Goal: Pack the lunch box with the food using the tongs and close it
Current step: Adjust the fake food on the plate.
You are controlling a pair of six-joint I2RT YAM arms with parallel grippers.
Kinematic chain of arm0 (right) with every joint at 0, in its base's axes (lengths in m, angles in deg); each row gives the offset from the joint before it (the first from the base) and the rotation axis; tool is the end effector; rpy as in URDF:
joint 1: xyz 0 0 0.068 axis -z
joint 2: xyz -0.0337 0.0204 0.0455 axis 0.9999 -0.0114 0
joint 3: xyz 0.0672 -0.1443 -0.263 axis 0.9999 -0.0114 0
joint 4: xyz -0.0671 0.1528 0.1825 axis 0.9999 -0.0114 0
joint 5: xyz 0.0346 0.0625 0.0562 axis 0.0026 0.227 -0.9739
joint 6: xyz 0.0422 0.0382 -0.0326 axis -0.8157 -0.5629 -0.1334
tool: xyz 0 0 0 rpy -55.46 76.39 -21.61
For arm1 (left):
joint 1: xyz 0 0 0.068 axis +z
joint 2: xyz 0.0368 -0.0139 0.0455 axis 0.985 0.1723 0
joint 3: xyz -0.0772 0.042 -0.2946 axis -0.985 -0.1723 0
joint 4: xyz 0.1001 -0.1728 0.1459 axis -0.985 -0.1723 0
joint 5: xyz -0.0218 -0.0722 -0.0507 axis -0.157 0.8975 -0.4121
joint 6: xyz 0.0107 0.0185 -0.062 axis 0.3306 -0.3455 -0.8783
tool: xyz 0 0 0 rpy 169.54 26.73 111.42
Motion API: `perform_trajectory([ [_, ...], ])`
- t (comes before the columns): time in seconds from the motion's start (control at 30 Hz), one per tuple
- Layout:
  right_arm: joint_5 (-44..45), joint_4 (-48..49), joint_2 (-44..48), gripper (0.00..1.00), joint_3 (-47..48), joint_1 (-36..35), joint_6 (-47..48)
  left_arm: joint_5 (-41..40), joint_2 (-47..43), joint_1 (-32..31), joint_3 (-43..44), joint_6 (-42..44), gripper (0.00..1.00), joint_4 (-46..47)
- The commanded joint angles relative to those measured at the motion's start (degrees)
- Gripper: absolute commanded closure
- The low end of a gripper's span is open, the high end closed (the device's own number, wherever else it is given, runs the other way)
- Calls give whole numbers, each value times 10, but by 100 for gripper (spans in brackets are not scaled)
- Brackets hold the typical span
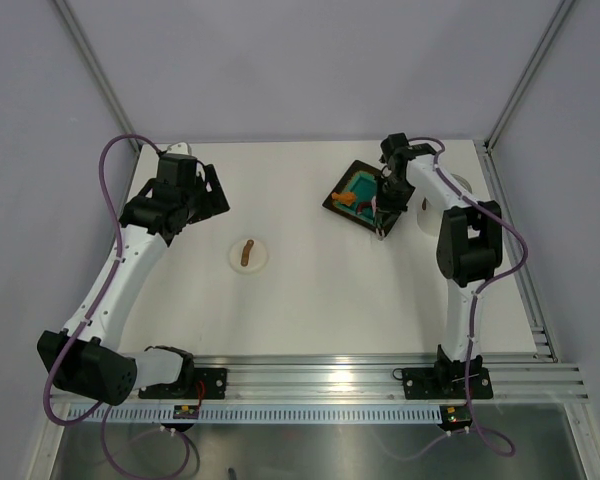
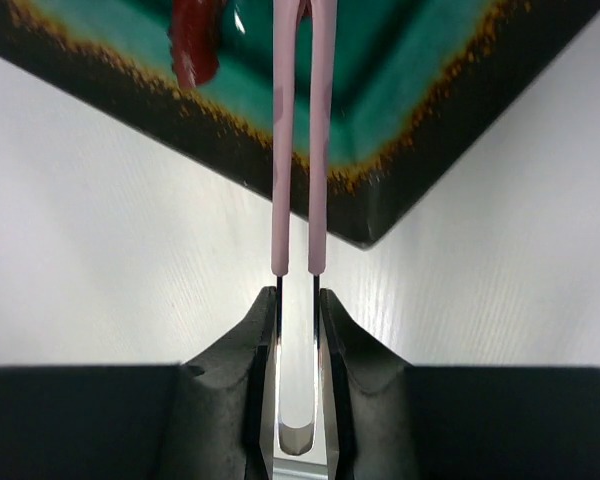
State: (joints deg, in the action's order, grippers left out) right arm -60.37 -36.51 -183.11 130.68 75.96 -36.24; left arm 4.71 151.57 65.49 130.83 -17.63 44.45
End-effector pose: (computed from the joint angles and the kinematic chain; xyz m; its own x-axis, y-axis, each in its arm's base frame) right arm 0.4321 0.1087 0.2376 -0.9773 0.0194 -0.2110 -0.0159 0.9863 0.1643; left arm 0.2420 -0.0531 0.3853 -0.6236 -0.3186 -0.7139 -0.2064 0.9479 -0.2428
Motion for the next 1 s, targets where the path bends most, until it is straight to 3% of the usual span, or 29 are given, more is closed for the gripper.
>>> perform_trajectory([
  [0.0,23,4,68,77,-39,-4,10,3,-3,4,3,5,22,21],
  [0.4,3,17,134,70,-84,-14,-10,8,3,4,0,4,22,26],
  [0.97,-31,33,90,54,-70,-49,-34,4,-4,3,-8,3,22,26],
])
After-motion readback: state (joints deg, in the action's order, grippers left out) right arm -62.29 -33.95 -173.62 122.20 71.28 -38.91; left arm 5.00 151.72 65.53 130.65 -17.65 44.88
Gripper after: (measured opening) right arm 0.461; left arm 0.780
